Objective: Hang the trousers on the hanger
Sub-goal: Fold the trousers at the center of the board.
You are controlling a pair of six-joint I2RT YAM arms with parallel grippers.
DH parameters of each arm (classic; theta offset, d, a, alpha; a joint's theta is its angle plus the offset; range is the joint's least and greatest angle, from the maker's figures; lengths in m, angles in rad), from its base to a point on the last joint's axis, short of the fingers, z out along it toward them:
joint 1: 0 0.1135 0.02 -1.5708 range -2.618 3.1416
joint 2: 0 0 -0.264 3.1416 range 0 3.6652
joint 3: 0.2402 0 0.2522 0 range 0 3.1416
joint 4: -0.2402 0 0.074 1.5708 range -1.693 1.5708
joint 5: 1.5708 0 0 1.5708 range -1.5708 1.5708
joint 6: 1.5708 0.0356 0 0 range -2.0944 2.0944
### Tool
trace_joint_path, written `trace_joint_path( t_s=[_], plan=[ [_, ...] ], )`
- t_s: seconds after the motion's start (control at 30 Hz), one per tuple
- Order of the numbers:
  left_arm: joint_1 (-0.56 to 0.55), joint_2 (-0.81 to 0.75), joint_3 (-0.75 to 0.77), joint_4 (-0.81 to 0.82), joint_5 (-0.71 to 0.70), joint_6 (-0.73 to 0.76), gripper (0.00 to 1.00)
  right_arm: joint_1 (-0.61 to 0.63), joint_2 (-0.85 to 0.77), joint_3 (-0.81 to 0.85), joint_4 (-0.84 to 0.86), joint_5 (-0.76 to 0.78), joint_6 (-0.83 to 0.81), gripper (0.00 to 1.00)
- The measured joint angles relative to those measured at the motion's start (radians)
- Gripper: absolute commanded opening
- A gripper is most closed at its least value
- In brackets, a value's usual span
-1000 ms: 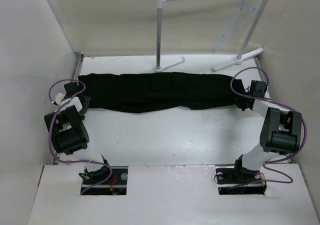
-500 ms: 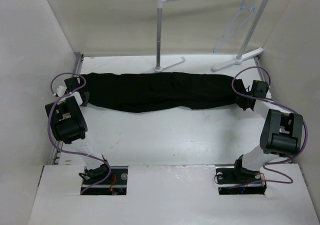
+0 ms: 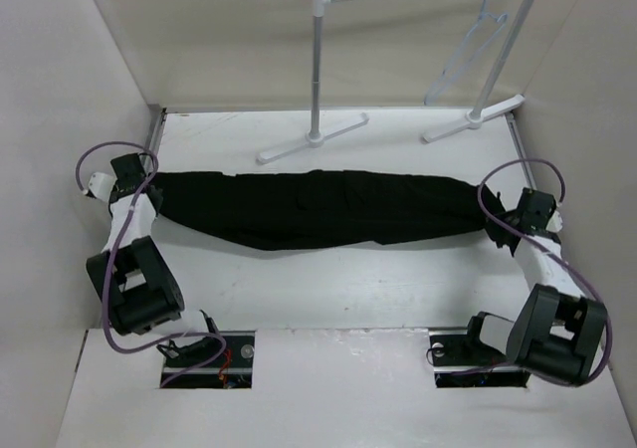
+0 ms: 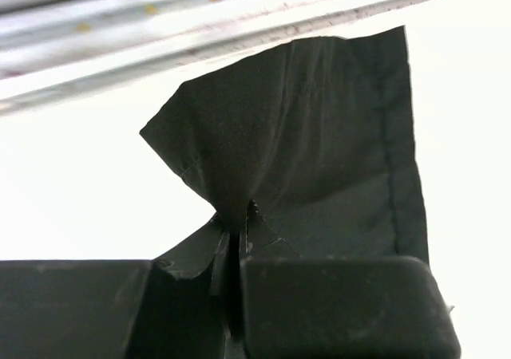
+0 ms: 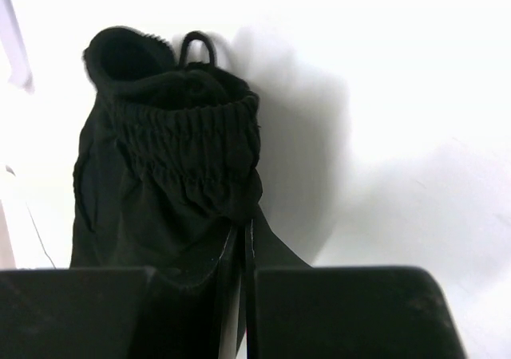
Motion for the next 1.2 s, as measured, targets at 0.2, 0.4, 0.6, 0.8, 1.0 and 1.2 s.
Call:
trace_joint_path(
  t_s=[0.2, 0.4, 0.6, 0.8, 1.0, 1.2],
  plan=[
    [-0.002, -0.111, -0.089, -0.078, -0.081, 0.043, 0.02, -0.110, -0.166, -0.153, -0.100, -0.037, 0.020, 0.03],
    [-0.019, -0.133, -0.188, -0.113, -0.179, 0.060, 0.35, -0.168, -0.301, -0.214, -0.193, -0.006, 0.040, 0.05],
    [-0.045, -0.258, -0.161, -0.193, -0.276, 0.059, 0.61, -0.174, -0.303, -0.214, -0.195, 0.021, 0.043, 0.05],
    [-0.174, -0.319, 0.075, -0.235, -0.329, 0.076, 0.63, -0.174, -0.303, -0.214, -0.196, 0.022, 0.043, 0.05],
    [-0.212, -0.168, 0.112, -0.203, -0.168, 0.082, 0.58, -0.174, -0.303, -0.214, -0.196, 0.023, 0.043, 0.05],
    [-0.259, -0.071, -0.074, -0.143, -0.055, 0.027, 0.51, -0.018, -0.352, -0.060, -0.370, 0.120, 0.003, 0.87]
  ],
)
